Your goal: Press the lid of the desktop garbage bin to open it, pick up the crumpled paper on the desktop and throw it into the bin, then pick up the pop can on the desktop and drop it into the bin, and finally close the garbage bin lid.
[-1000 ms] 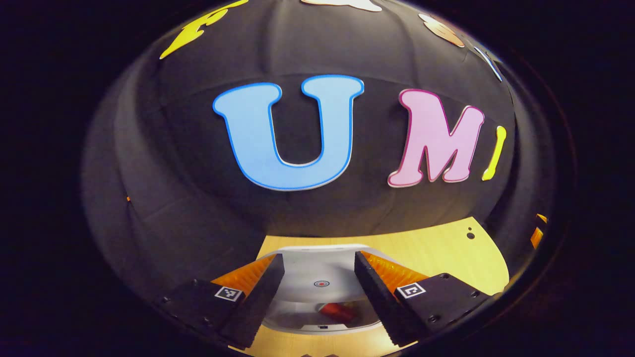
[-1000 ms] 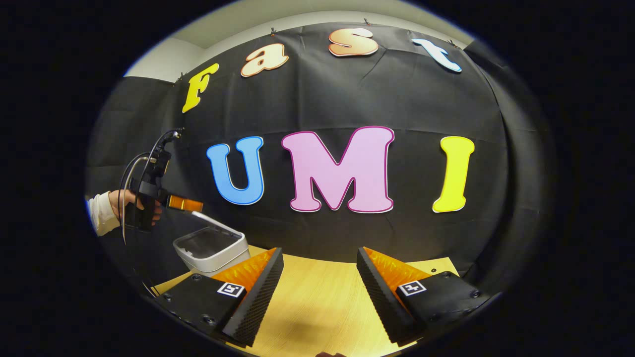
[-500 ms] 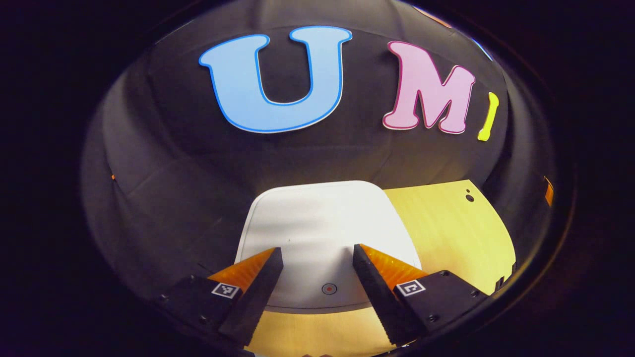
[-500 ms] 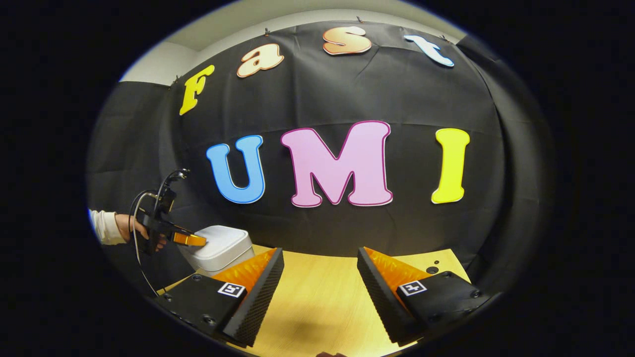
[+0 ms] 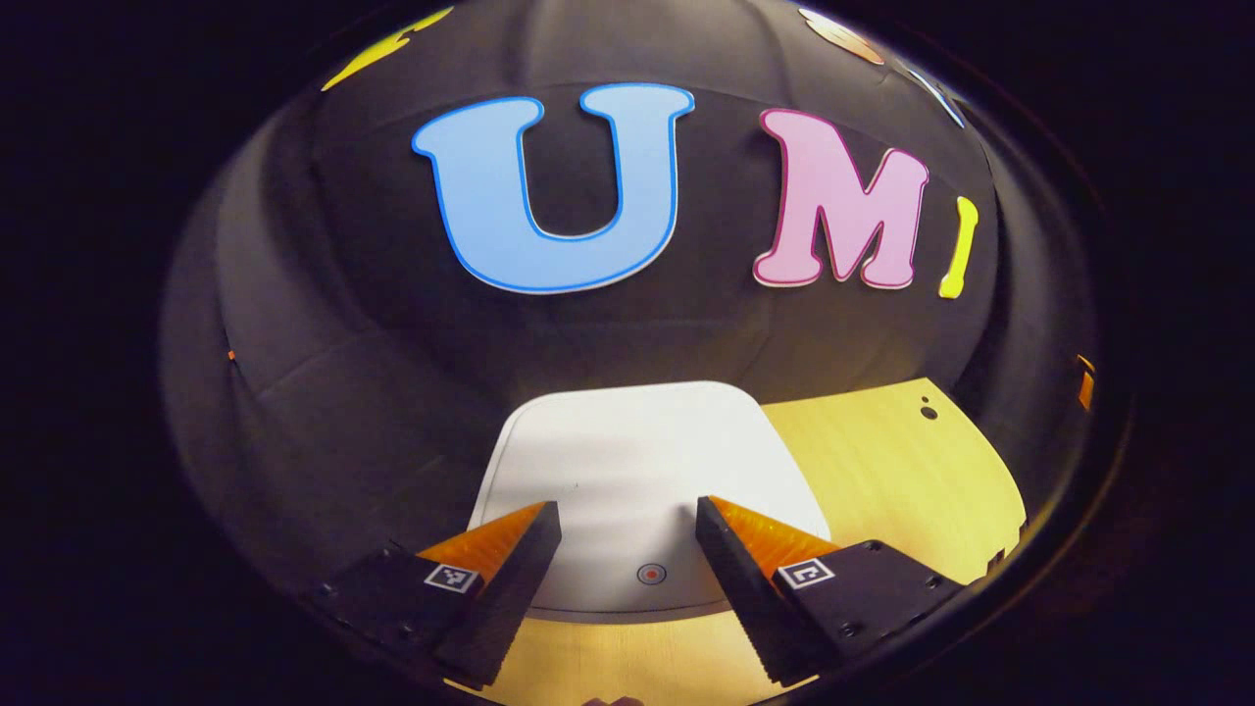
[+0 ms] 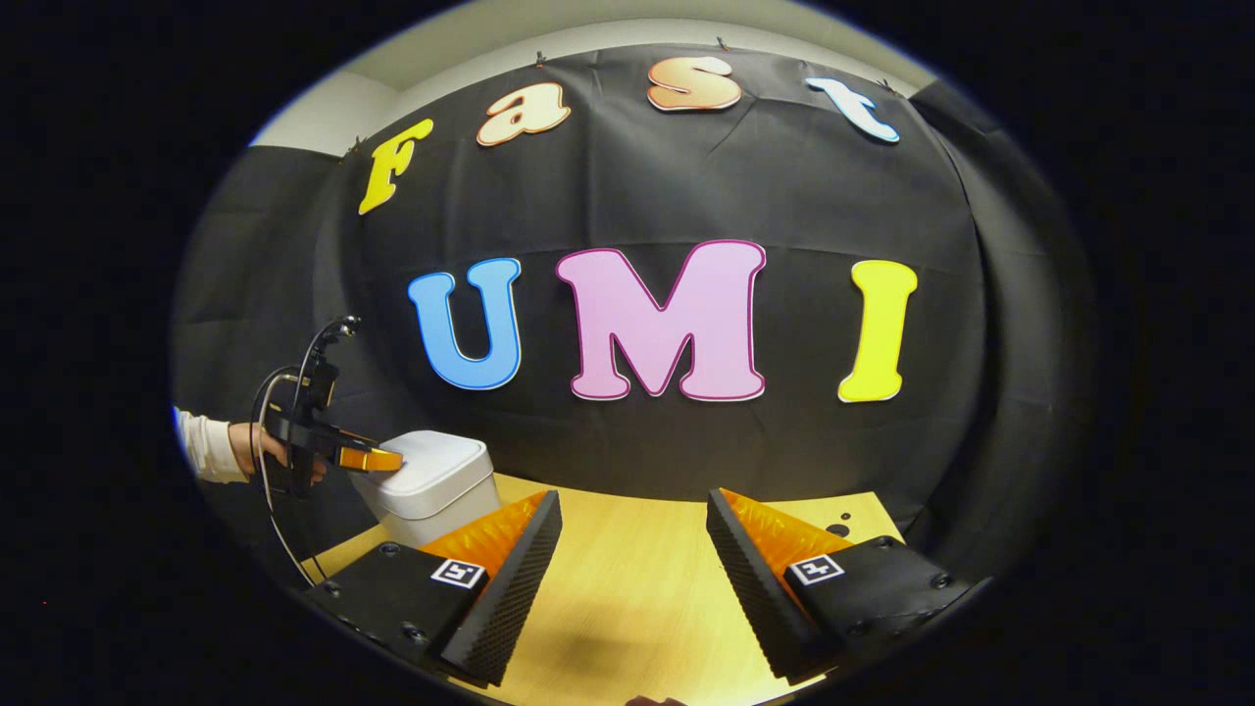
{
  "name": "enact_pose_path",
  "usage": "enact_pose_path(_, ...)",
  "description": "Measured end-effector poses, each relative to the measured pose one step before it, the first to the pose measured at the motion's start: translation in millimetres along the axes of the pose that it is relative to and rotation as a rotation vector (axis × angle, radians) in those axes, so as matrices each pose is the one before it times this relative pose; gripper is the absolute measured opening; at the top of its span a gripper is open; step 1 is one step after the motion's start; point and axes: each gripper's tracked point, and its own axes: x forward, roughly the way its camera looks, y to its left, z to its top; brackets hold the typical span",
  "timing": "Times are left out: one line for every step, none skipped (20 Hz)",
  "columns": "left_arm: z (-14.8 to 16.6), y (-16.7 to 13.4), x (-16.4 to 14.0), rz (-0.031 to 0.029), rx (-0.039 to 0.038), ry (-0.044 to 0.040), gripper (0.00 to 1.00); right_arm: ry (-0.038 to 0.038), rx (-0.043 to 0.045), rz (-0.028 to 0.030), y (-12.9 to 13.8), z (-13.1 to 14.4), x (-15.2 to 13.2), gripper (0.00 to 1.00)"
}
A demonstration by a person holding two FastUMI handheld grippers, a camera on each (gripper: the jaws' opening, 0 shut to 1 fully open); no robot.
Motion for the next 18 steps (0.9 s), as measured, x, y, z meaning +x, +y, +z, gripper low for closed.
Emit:
enact_pose_path(10.1,-0.2,-8.74,-0.00339,0.00543,-0.05622,0.94,-0.00422,-0.00699,-0.00235,1.51,3.24,-3.32,0.96)
enact_pose_path(12.48,-1.37,-10.02,0.00482,0.01613,-0.05065,0.94,-0.00661,-0.00405,-0.00434,1.83,3.54,-3.35,0.96)
enact_pose_path(11.4,-5.84,-10.15,0.00323,0.01847,-0.04618,0.94,-0.00787,-0.00369,-0.00791,1.68,2.81,-4.24,0.96)
enact_pose_path(16.67,-11.93,-10.21,-0.00546,0.00698,-0.04682,0.94,-0.00537,-0.00454,-0.0076,1.99,1.84,-4.29,0.96)
enact_pose_path(12.0,-10.76,-7.82,-0.01608,-0.00313,-0.048,0.94,-0.00271,0.0008,-0.00894,2.62,1.31,-4.31,0.96)
enact_pose_path(9.68,-13.37,-9.0,-0.02683,-0.01042,-0.03475,0.94,-0.00746,-0.00254,-0.00727,3.19,2.28,-5.5,0.96)
enact_pose_path(6.89,-11.81,-10.13,-0.02604,-0.00903,-0.0273,0.94,-0.00423,0.00145,-0.00963,3.72,0.95,-4.39,0.96)
enact_pose_path(6.77,-9.68,-10.63,-0.02111,-0.00327,-0.02961,0.94,-0.00175,0.00242,-0.00563,5.4,0.15,-5.71,0.96)
enact_pose_path(3.6,-11.46,-8.33,-0.02777,-0.00228,-0.02081,0.95,0.00081,0.00312,-0.00573,4.74,-0.91,-5.93,0.96)
enact_pose_path(3.88,-9.56,-10.27,-0.01605,-0.00871,-0.01663,0.94,0.00143,0.00109,-0.00949,4.39,-1.87,-5.35,0.96)
enact_pose_path(1.03,-10.27,-7.47,-0.02302,-0.01044,-0.01464,0.94,0.00145,-0.00078,-0.01383,3.76,-0.94,-6.53,0.96)
enact_pose_path(0.76,-10.61,-8.29,-0.01797,-0.01479,-0.00864,0.94,0.00061,-0.00296,-0.01284,4.0,-1.63,-5.97,0.96)
enact_pose_path(-2.16,-6.76,-8.78,-0.00796,-0.01062,-0.01079,0.94,-0.00224,-0.00355,-0.00696,4.55,-0.77,-7.17,0.96)
enact_pose_path(1.03,-7.94,-8.88,-0.00785,0.00168,-0.01461,0.94,-0.00796,-0.00461,-0.00116,6.09,0.87,-6.89,0.96)
enact_pose_path(0.37,-5.57,-8.98,0.00545,0.0171,-0.01414,0.94,-0.00601,-0.00738,0.00373,4.75,0.15,-5.99,0.96)
enact_pose_path(3.88,-3.82,-10.4,0.0157,0.02199,-0.01816,0.94,-0.00273,-0.00424,0.00722,2.53,-0.49,-5.28,0.96)
enact_pose_path(2.29,-9.17,-9.47,0.00258,0.02099,-0.01545,0.94,-0.00115,-0.00012,0.00998,1.97,0.28,-4.92,0.96)
enact_pose_path(3.37,-12.39,-10.36,-0.00417,0.01909,-0.01079,0.94,-0.00466,0.00348,0.01051,1.39,1.02,-4.14,0.96)
